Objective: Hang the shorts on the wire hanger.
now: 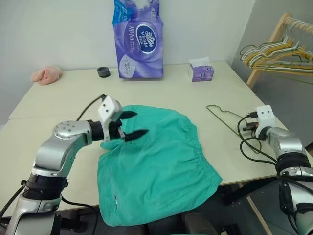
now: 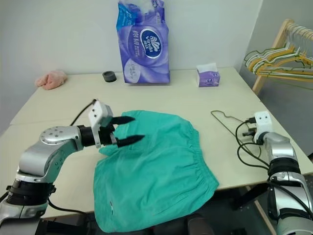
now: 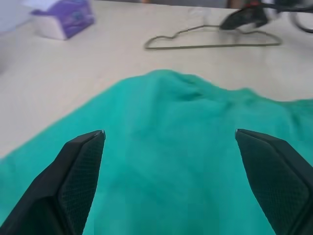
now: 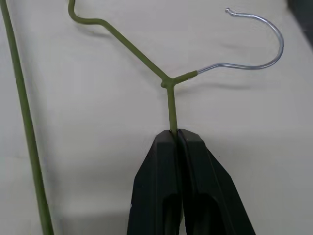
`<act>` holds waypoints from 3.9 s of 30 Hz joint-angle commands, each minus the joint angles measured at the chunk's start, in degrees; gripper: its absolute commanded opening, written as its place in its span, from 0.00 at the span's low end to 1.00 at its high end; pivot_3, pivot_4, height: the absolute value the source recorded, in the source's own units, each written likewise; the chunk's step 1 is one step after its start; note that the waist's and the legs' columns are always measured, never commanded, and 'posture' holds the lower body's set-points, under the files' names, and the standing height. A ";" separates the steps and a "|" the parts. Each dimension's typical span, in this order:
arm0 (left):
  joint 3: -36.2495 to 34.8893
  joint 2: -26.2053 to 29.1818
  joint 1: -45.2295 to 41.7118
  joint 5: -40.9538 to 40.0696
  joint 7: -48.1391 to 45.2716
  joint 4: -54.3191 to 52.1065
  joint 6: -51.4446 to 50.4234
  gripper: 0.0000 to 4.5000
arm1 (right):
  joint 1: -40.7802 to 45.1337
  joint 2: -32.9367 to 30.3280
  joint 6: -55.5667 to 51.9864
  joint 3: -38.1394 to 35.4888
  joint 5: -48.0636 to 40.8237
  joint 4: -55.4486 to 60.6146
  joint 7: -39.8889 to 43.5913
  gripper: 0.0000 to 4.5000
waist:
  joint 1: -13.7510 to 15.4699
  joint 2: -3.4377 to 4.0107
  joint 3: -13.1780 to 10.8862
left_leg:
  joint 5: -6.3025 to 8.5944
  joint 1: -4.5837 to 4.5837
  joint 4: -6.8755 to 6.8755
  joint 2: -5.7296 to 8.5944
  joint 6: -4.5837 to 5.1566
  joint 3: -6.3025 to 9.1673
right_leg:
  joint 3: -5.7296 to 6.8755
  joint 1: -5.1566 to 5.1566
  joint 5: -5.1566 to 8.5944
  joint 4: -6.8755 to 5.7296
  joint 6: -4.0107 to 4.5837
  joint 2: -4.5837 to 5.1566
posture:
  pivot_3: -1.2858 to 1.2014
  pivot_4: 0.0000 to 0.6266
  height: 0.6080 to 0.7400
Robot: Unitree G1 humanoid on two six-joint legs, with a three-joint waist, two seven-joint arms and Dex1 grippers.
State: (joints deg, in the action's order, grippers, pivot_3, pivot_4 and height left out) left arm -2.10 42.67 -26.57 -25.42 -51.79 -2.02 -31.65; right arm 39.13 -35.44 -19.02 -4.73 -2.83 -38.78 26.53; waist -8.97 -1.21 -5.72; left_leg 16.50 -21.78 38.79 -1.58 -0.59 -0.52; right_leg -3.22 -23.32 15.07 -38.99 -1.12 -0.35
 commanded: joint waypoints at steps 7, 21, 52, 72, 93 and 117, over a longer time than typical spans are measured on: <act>-4.84 0.68 -8.38 -1.73 -2.61 12.58 -0.56 1.00 | 1.41 -1.68 16.01 8.46 5.28 24.01 7.99 0.00 | -0.62 0.04 -0.02 | 0.00 -0.01 -0.01 -0.06 0.00 0.04 | 0.03 -0.01 0.00 0.01 -0.01 0.01 | 0.45 0.11 1.00; -1.92 3.96 -2.87 -6.71 -15.02 4.78 -7.65 1.00 | 1.57 0.23 29.43 19.11 13.71 36.55 14.89 0.00 | -0.56 0.03 -0.02 | 0.03 -0.07 0.05 -0.07 -0.07 0.10 | 0.14 -0.01 0.00 -0.03 -0.04 0.28 | 0.45 0.09 1.00; 0.80 3.18 4.97 -9.84 -17.56 -3.92 -13.54 0.34 | 2.52 4.51 34.87 19.38 12.55 41.15 18.38 0.00 | -0.68 0.03 -0.02 | 0.03 -0.10 0.06 -0.04 -0.07 0.33 | 0.48 0.04 -0.01 -0.06 -0.02 0.38 | 0.45 0.09 1.00; 2.77 2.73 7.42 -4.95 -14.62 -5.68 -7.82 0.00 | -0.05 -2.33 34.80 20.09 11.67 43.03 26.28 0.53 | -0.50 0.03 -0.02 | 0.03 -0.09 0.07 0.00 -0.07 0.34 | 0.50 0.08 -0.01 -0.05 -0.02 0.41 | 0.45 0.09 1.00; 9.00 4.65 7.42 4.89 -19.78 -8.68 8.75 0.00 | -7.07 -16.06 -11.18 20.65 -5.56 55.89 42.37 0.88 | -0.59 0.04 -0.03 | 0.04 -0.06 0.04 -0.03 -0.07 0.30 | 0.60 0.09 0.18 -0.01 -0.29 0.38 | 0.44 0.11 1.00; 8.74 2.97 7.64 6.49 -18.17 -8.66 8.70 0.16 | -4.00 -13.21 -23.19 26.18 -4.75 55.24 44.05 0.00 | -0.43 0.05 -0.03 | 0.03 -0.07 0.06 -0.02 -0.07 0.32 | 0.64 0.09 0.18 -0.01 -0.30 0.40 | 0.45 0.11 1.00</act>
State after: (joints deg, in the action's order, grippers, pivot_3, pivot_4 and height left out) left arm 7.53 45.83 -18.09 -17.97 -70.31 -10.33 -23.21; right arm 34.50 -48.79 -40.54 23.76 -6.26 15.30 71.33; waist -9.40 -1.16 -5.75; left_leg 16.54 -21.86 38.84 -1.60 -0.66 -0.19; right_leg -2.59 -23.23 15.25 -39.01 -1.42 0.05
